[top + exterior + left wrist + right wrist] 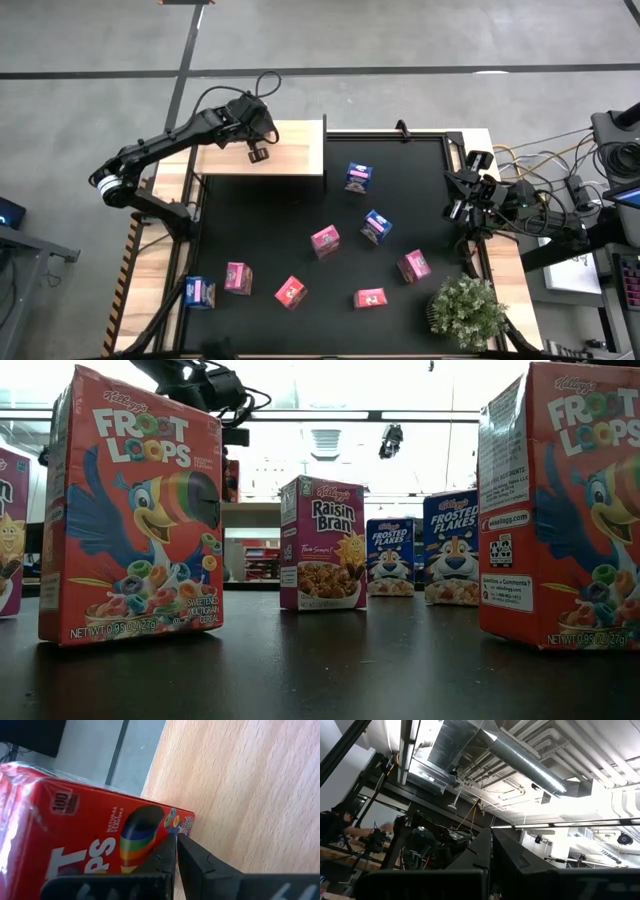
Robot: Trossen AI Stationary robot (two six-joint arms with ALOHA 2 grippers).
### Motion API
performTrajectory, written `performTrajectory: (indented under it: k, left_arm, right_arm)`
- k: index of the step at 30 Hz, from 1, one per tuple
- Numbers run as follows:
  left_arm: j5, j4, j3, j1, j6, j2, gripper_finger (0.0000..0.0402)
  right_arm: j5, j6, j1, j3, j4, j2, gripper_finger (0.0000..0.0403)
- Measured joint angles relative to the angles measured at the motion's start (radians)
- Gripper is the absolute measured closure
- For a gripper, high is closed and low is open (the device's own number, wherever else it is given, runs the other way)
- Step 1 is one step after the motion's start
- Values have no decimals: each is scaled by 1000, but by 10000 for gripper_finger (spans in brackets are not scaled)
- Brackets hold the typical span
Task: Stack cereal on shelf
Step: Put the top red cereal box on the shelf, then put the top blue cereal box on the shelf
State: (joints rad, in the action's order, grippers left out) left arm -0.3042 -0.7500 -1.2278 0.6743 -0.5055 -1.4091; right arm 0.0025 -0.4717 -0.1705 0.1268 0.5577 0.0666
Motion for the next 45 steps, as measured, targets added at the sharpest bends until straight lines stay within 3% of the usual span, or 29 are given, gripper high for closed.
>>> performTrajectory:
  k: [8,16,22,30,33,40,45]
  left_arm:
    - [8,-18,-2,-39,29,33,401]
    - [224,47,7,-202,145,190,401]
    - [229,215,61,-367,223,304,402]
    - [228,535,274,-495,234,450,402]
    - [224,643,363,-499,245,515,401]
    - [113,853,547,-499,257,676,401]
    - [103,970,645,-498,258,769,402]
  right_arm:
    - [0,7,0,0,-7,0,394]
    - [-11,62,0,0,3,46,394]
    - [-8,156,0,0,19,146,394]
    - [62,271,0,49,64,300,394]
    - [83,301,0,120,-16,355,394]
    - [179,367,0,374,-408,501,394]
    - [209,416,0,554,-641,631,394]
